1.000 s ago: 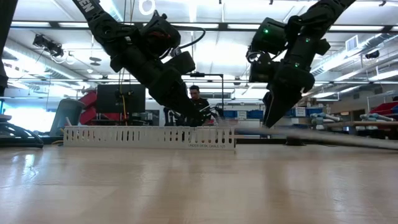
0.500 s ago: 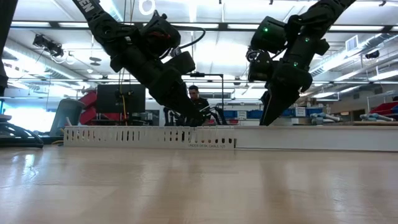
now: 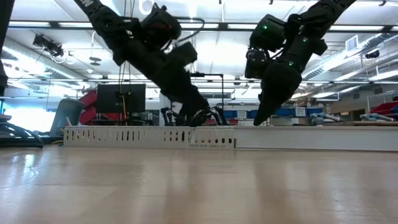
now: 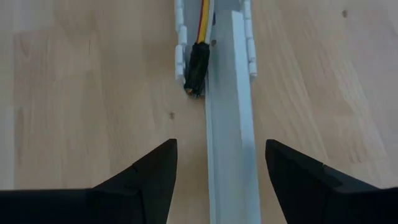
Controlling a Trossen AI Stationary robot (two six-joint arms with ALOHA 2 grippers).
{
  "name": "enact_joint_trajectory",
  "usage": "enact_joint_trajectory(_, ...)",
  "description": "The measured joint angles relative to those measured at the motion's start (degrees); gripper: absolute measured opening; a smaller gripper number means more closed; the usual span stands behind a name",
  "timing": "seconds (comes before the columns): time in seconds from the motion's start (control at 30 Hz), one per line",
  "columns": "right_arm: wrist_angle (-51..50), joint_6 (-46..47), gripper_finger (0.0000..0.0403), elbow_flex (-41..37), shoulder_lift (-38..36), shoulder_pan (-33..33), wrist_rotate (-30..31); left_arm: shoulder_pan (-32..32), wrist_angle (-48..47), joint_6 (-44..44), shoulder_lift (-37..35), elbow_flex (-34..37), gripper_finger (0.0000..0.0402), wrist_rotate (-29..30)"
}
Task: Ziptie cables
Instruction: Close the white cable duct
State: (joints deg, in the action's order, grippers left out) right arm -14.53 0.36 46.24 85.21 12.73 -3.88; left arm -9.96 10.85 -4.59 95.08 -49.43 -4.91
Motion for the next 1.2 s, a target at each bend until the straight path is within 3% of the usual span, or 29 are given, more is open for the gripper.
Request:
enact_joint_trajectory(0.43, -1.7, 1.5, 0.0215, 0.0, -1.9, 2.4, 3.7, 0.0, -3.1, 3.1, -3.8, 0.0, 0.0147, -0.2)
enact_joint_trajectory(0.63, -8.1, 1.1, 0.0201, 0.0, -0.9, 2.1, 1.9, 0.0, 4.8, 6.2, -3.8, 5.1, 0.0147, -0.2)
enact_joint_trajectory(0.8, -7.9, -0.4, 0.0152, -0.9, -1.0, 2.1, 3.1, 0.3, 14.3, 9.4, -3.8, 10.0, 0.0147, -0.5)
enact_joint_trajectory(1.03, -8.3, -1.6, 0.0022, -2.9, -1.0, 2.8, 0.6, 0.6, 17.7, 12.3, -3.8, 11.9, 0.0147, -1.0)
enact_joint_trajectory(1.2, -7.5, 0.0, 0.001, -3.0, -1.2, 1.7, 1.2, 1.1, 17.9, 12.3, -3.8, 11.9, 0.0147, -1.1)
